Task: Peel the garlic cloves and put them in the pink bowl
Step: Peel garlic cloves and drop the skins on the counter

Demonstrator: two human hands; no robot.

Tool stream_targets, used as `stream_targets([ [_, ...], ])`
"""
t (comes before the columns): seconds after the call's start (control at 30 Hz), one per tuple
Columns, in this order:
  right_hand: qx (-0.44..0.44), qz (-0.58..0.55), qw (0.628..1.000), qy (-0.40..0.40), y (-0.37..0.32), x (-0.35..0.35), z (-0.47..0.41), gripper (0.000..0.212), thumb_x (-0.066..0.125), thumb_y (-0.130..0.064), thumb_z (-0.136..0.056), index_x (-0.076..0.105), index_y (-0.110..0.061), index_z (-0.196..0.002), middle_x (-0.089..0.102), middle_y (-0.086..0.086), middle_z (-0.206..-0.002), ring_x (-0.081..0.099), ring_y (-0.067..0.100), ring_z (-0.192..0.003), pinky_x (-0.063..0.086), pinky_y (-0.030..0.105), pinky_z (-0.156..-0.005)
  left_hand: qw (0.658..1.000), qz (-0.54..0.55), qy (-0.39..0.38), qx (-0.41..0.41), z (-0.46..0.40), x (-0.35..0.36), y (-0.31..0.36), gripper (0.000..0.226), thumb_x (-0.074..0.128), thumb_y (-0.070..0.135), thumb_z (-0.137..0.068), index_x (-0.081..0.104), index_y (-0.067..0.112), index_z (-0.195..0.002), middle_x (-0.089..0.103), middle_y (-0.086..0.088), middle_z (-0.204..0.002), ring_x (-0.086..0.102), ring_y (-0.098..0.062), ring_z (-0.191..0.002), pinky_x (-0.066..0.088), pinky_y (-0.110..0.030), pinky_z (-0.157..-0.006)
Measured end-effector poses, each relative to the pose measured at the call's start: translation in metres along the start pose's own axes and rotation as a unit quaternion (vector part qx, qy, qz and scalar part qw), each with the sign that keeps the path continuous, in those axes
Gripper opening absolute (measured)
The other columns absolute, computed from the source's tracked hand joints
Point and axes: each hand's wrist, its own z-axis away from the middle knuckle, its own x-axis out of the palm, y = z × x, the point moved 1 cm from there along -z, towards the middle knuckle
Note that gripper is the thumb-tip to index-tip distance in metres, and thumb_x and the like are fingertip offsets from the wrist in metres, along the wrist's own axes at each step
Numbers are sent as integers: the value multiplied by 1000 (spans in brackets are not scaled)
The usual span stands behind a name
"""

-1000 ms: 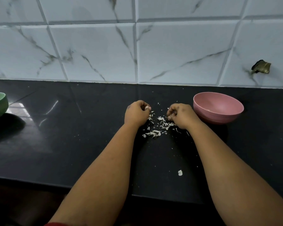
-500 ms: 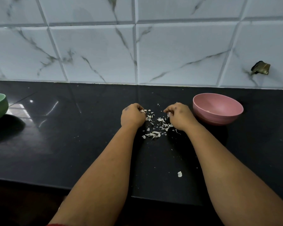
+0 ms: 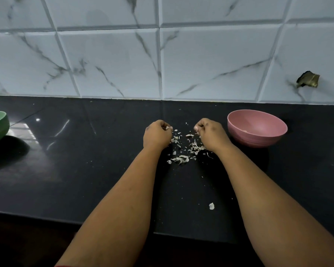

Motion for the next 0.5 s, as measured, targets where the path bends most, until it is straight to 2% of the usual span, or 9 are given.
stream_targets([
  [0.1,-2,-16,999,36,3,-4,-1,17,50,-14,-99,65,-5,-98,61,2,-88,50,11,-70,29,16,-55,999,-28,-28,23,3,1,1,13,63,29,-92,71,21,-99,63,7,-89,57,-11,-90,41,-26,-71],
  [0.2,-17,-15,998,54,5,-5,0,15,57,-17,-96,66,-5,-95,64,5,-87,52,15,-74,31,21,-59,998,-42,-45,24,3,1,-1,6,67,25,-89,71,25,-94,64,8,-86,60,-11,-91,43,-26,-70],
  [0.27,-16,-37,996,74,4,-5,1,10,68,-16,-88,63,-8,-86,62,3,-78,52,14,-68,38,25,-58,998,-33,-56,20,2,1,-2,6,68,23,-88,72,25,-92,65,9,-85,63,-11,-92,44,-25,-70],
  [0.37,-3,-73,992,100,4,-4,1,14,76,-7,-79,64,-14,-76,65,5,-76,58,15,-66,52,28,-66,997,-38,-62,34,2,4,-2,10,71,28,-86,73,23,-95,67,8,-89,63,-12,-95,45,-25,-72],
  [0.5,17,-111,992,55,4,2,2,16,70,-2,-83,73,-13,-94,71,3,-82,64,8,-69,53,15,-64,997,-37,-50,55,2,6,-1,21,71,39,-85,71,23,-100,65,12,-87,60,-16,-104,49,-32,-86],
])
